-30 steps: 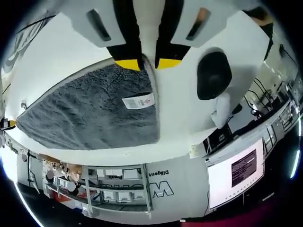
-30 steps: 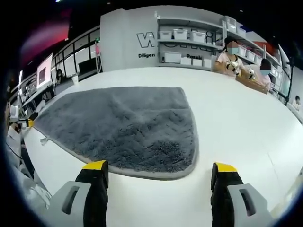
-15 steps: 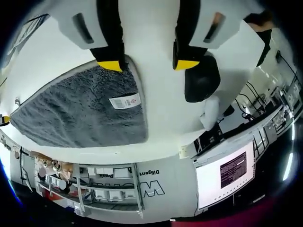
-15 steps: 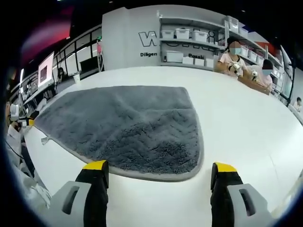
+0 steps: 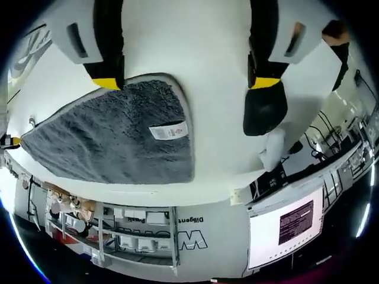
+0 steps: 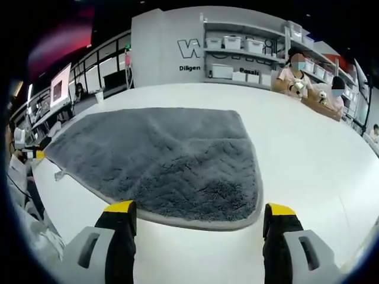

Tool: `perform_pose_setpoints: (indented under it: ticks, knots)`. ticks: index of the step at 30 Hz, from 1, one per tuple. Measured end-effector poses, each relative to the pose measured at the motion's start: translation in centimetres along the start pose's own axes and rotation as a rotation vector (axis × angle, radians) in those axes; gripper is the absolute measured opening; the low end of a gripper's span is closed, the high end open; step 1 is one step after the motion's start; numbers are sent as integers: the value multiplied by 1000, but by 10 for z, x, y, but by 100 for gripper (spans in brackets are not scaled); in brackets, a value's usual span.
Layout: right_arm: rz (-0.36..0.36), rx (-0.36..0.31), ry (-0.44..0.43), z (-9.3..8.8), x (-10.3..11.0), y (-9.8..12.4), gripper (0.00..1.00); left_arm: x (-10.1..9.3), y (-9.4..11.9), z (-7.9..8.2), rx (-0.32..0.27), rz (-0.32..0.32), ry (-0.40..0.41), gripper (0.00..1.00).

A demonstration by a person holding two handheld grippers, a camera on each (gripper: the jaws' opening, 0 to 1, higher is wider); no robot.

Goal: Open the folded towel by lifting each exposed corner and separating the folded layers until the towel lies flat within the target outline without major curled edges

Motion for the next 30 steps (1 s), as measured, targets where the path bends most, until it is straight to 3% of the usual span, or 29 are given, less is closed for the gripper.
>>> perform_pose_setpoints:
  ticks: [5,8,15,20,26,30]
  knots:
    - [0,0,-2,1,1,1,87,-9,-1,2,0,-35,-13,94]
    - [3,1,3,1,3,1,87,-16,-2,7,-42,-73,5,99]
    - [17,4,14,2,9,-1,87,-32,-1,15,-81,-144,39,99]
    - [43,-2,28,6,19,-6,87,-44,-2,16,-80,-168,13,99]
    - [77,5,74,11,35,-13,89,-69,-3,17,-79,-250,-21,93]
    - [92,-24,76,17,41,-9,89,-83,-5,16,-70,-282,-47,91]
Point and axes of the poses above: the point that each gripper's makers call its tool centre point, and the gripper's own axes: y roughly backward along the fingers, x roughly to its left, z roughly out of its top, the point moved 7 cm from there along y, roughly backward along the fingers, and after that the axes turned 8 degrees about y, right-handed, at the moved point
